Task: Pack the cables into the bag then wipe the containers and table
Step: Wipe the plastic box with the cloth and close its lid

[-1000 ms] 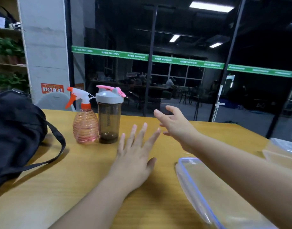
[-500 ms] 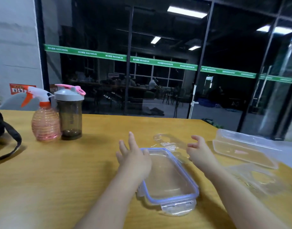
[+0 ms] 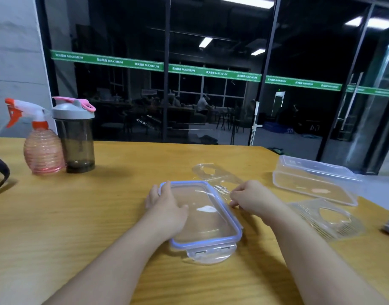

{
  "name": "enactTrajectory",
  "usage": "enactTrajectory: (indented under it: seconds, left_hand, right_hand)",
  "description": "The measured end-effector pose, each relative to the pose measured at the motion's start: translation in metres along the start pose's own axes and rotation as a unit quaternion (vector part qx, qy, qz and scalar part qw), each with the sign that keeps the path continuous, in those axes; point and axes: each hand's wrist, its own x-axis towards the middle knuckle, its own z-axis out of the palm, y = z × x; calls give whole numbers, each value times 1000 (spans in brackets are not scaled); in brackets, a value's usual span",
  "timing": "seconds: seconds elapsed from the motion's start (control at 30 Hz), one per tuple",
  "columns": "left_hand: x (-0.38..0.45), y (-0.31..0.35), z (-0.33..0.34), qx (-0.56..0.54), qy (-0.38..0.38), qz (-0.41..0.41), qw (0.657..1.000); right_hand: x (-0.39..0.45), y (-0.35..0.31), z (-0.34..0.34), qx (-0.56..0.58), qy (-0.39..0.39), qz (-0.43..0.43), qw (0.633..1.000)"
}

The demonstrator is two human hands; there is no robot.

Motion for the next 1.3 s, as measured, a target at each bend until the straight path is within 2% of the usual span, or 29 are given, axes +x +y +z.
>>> enactTrajectory:
  seconds: [0.5, 0.67, 0.73, 0.8, 0.87, 1.0, 1.13, 1.3]
  left_hand:
    - [-5, 3, 1, 26, -17, 4, 1000]
    - [-5, 1, 0, -1, -19, 16, 1000]
    - [-4, -2, -7, -21, -44, 29, 998]
    - [-6, -6, -21, 4, -90, 72, 993]
    - [-12, -11, -37, 48, -148, 140, 978]
    - [-27, -26, -55, 22, -241, 213, 947]
    - [-36, -27, -58, 4, -264, 220, 939]
    - [-42, -21, -44, 82, -251, 219, 939]
  right_hand:
    - [1, -3, 3, 177, -55, 67, 980]
    - [1, -3, 3, 176, -50, 74, 980]
    - [1, -1, 3, 146, -45, 66, 986]
    - [0, -1, 1, 118, -35, 49, 991]
    - [0, 2, -3, 105, -10, 22, 994]
    - [-6, 2, -5, 91, 2, -44, 995]
    - [-11, -1, 1, 93, 1, -82, 992]
    - [-13, -1, 4, 128, -22, -80, 988]
